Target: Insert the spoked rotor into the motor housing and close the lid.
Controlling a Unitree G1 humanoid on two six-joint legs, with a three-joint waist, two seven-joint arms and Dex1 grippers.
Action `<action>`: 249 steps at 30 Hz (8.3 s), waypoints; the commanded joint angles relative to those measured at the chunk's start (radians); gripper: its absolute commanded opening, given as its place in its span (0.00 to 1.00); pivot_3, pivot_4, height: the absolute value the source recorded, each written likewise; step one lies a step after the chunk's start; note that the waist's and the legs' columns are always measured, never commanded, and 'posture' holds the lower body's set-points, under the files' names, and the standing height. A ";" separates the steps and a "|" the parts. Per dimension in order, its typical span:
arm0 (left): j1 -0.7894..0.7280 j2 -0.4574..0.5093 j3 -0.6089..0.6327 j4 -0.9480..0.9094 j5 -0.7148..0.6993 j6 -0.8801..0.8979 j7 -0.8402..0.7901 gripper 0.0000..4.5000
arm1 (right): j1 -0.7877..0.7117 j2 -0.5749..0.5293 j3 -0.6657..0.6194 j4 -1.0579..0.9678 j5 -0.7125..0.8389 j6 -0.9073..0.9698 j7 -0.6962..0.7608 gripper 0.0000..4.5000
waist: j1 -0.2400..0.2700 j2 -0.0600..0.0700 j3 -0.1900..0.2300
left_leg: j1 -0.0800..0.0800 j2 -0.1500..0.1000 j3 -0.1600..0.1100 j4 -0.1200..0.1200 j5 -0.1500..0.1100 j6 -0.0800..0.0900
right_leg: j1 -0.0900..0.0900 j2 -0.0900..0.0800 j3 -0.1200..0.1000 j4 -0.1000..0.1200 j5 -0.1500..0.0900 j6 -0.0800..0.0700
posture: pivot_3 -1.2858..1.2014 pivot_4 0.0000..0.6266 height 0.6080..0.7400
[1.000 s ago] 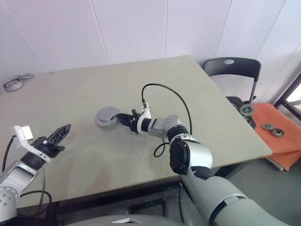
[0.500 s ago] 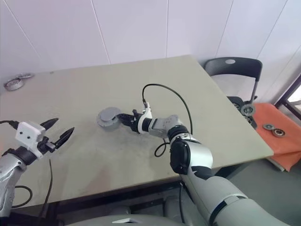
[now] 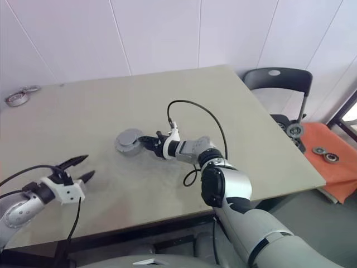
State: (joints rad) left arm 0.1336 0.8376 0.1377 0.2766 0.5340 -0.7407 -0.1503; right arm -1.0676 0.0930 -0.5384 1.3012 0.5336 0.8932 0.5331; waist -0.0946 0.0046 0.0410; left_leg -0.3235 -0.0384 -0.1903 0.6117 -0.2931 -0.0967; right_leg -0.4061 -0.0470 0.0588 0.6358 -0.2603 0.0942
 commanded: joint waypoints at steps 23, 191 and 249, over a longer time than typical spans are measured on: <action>-0.145 -0.367 0.288 -0.321 -1.784 1.482 -0.095 0.74 | -0.030 0.002 0.007 -0.019 0.000 -0.047 0.014 0.27 | -0.009 -0.006 -0.003 | 0.003 0.000 -0.001 0.009 0.000 0.000 | 0.002 0.002 -0.001 0.011 0.000 0.000 | 0.52 0.00 1.00; -0.441 -0.676 0.367 -0.198 -1.774 1.632 -0.234 0.55 | -0.084 -0.022 0.002 -0.044 0.038 0.113 0.184 0.27 | -0.001 -0.009 -0.002 | -0.002 0.000 0.000 0.004 0.000 0.000 | 0.001 0.000 0.000 -0.002 0.001 0.000 | 0.52 0.00 1.00; -0.316 -0.604 0.258 -0.410 -2.306 1.681 0.090 0.48 | -0.060 -0.009 0.015 -0.057 0.052 0.076 0.148 0.27 | 0.000 -0.009 -0.003 | -0.002 0.000 0.000 0.004 0.000 0.000 | 0.001 0.001 0.000 -0.002 0.001 0.000 | 0.52 0.00 1.00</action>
State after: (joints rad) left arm -0.1483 0.2351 0.4800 -0.0013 -1.7314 0.8846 0.0198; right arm -1.1144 0.0606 -0.5348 1.2414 0.5934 0.9899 0.7212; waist -0.0942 -0.0047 0.0384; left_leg -0.3255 -0.0387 -0.1902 0.6161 -0.2931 -0.0971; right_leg -0.4051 -0.0463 0.0589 0.6340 -0.2596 0.0944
